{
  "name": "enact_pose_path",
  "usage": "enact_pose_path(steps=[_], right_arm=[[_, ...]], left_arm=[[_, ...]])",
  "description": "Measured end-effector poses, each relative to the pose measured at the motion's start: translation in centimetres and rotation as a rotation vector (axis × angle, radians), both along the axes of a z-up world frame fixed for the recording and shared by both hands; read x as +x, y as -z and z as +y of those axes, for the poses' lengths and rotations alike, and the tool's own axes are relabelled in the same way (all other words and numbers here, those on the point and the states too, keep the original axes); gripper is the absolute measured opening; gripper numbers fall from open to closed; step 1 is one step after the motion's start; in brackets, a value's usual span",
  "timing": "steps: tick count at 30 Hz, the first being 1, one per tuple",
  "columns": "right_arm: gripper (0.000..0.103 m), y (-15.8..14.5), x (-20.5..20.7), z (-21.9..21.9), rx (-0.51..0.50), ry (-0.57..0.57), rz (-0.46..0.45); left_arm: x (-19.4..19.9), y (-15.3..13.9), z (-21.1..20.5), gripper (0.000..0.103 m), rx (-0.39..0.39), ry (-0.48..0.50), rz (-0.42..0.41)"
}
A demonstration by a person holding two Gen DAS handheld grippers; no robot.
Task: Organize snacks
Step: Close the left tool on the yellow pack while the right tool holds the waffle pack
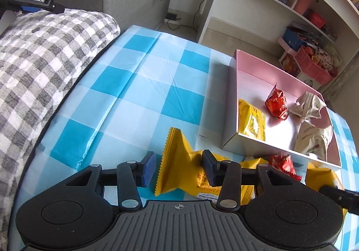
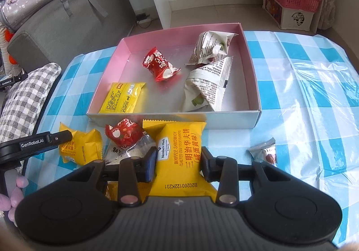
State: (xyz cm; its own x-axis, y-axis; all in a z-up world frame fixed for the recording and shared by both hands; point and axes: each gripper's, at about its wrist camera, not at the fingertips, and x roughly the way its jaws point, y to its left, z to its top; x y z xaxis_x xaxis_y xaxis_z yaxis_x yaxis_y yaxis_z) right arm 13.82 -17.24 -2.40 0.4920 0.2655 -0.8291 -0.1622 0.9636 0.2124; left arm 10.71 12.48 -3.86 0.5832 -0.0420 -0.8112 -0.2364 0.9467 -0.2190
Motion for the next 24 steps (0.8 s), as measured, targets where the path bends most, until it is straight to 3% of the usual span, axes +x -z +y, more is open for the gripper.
enact_pose_path(steps=[6, 14, 19, 24], right_arm=[[0.036, -0.1, -0.1, 0.0, -0.003, -0.002, -0.005], [0.036, 0.0, -0.2, -0.2, -0.025, -0.014, -0.021], [0.036, -0.2, -0.2, -0.7, -0.002, -0.008, -0.020], [0.036, -0.4, -0.2, -0.9, 0.003, -0.003, -0.023]], left_arm=[[-1.6, 0.1, 1.3, 0.046, -0.021, 0.070, 0.002], [-3.2, -0.4, 1.1, 0.048, 0.056, 0.183, -0.036], [-3.2, -0.7, -0.1, 0.049, 0.148, 0.337, -0.114], [-3.0, -0.7, -1.5, 0.060, 0.190, 0.528, -0.176]])
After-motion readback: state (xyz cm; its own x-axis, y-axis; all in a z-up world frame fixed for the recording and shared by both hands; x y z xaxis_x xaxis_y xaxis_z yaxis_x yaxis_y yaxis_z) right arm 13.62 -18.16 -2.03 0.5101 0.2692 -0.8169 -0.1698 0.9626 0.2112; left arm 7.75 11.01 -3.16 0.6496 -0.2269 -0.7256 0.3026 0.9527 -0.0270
